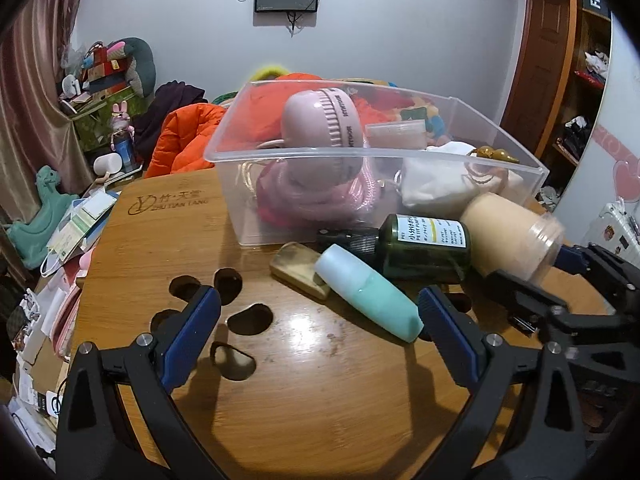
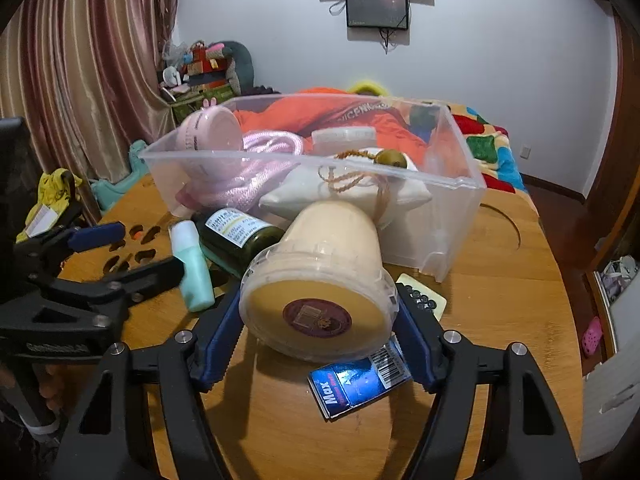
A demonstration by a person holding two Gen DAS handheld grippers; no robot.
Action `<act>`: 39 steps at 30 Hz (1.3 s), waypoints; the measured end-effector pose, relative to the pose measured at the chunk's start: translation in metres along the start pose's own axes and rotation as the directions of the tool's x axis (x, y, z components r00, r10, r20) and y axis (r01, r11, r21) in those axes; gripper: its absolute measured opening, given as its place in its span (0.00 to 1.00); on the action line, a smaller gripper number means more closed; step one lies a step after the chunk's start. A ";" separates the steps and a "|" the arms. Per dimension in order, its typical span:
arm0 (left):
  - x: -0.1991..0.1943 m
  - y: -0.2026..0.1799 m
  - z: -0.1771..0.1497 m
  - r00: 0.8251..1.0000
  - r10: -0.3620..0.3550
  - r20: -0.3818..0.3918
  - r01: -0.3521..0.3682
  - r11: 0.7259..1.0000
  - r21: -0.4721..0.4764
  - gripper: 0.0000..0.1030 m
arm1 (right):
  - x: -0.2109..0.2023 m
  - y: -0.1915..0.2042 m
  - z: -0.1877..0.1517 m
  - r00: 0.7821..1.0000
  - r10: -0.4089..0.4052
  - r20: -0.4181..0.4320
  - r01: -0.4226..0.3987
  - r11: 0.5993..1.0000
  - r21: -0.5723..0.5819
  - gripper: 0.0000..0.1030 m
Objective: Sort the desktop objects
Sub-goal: 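Grasp the beige round tub with the right tool while the left tool withdraws, then grasp the mint green bottle with the left tool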
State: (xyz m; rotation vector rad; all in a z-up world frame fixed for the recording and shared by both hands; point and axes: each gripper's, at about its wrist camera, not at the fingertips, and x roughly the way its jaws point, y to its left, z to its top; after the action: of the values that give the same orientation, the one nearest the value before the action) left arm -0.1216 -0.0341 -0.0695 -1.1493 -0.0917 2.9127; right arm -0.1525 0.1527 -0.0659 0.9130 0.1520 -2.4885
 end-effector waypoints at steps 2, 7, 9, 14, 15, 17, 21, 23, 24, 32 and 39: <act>0.002 -0.002 0.001 1.000 -0.007 -0.011 0.007 1.000 -0.004 0.97 | -0.009 -0.004 0.002 0.999 0.031 0.024 -0.032 0.999 0.023 0.65; 0.011 -0.010 0.004 0.999 0.002 -0.034 -0.002 1.000 -0.006 0.97 | -0.022 -0.009 0.003 0.997 0.048 0.053 -0.050 0.998 0.035 0.65; 0.013 -0.010 0.005 0.999 -0.016 -0.042 0.014 0.999 -0.031 0.97 | -0.022 -0.011 0.001 0.998 0.042 0.053 -0.045 0.998 0.046 0.64; 0.017 -0.014 0.003 0.998 -0.006 -0.063 0.004 1.000 -0.025 0.80 | -0.020 -0.018 0.002 0.997 0.057 0.046 -0.060 0.996 0.070 0.64; 0.020 -0.015 0.002 0.997 -0.009 -0.080 0.007 1.000 -0.022 0.77 | -0.020 -0.018 0.002 0.997 0.058 0.046 -0.061 0.996 0.068 0.64; 0.019 -0.016 0.001 0.997 0.004 -0.074 -0.005 1.000 -0.009 0.75 | -0.021 -0.018 0.001 0.997 0.057 0.049 -0.061 0.996 0.065 0.64; 0.015 -0.011 -0.002 0.998 0.006 -0.066 -0.006 1.000 -0.001 0.65 | -0.020 -0.018 0.001 0.997 0.061 0.052 -0.065 0.996 0.062 0.64; 0.012 -0.007 -0.005 0.998 0.012 -0.065 -0.011 1.000 0.006 0.60 | -0.020 -0.019 0.001 0.996 0.066 0.052 -0.069 0.996 0.063 0.64; 0.011 -0.004 -0.005 0.998 0.014 -0.064 -0.013 1.000 0.009 0.56 | -0.020 -0.019 0.001 0.997 0.066 0.051 -0.069 0.996 0.061 0.65; 0.005 0.015 -0.008 0.998 0.019 -0.062 -0.020 1.000 -0.019 0.51 | -0.014 -0.016 -0.004 0.999 0.018 0.028 -0.019 0.999 0.036 0.67; 0.011 -0.007 -0.006 0.999 0.021 -0.047 -0.019 0.999 0.045 0.34 | -0.007 -0.008 -0.007 1.000 -0.001 0.020 0.000 1.000 0.016 0.69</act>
State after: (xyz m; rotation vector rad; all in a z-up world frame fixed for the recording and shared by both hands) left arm -0.1253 -0.0265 -0.0806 -1.2189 -0.0157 2.8866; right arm -0.1473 0.1650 -0.0672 0.8944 0.1259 -2.5019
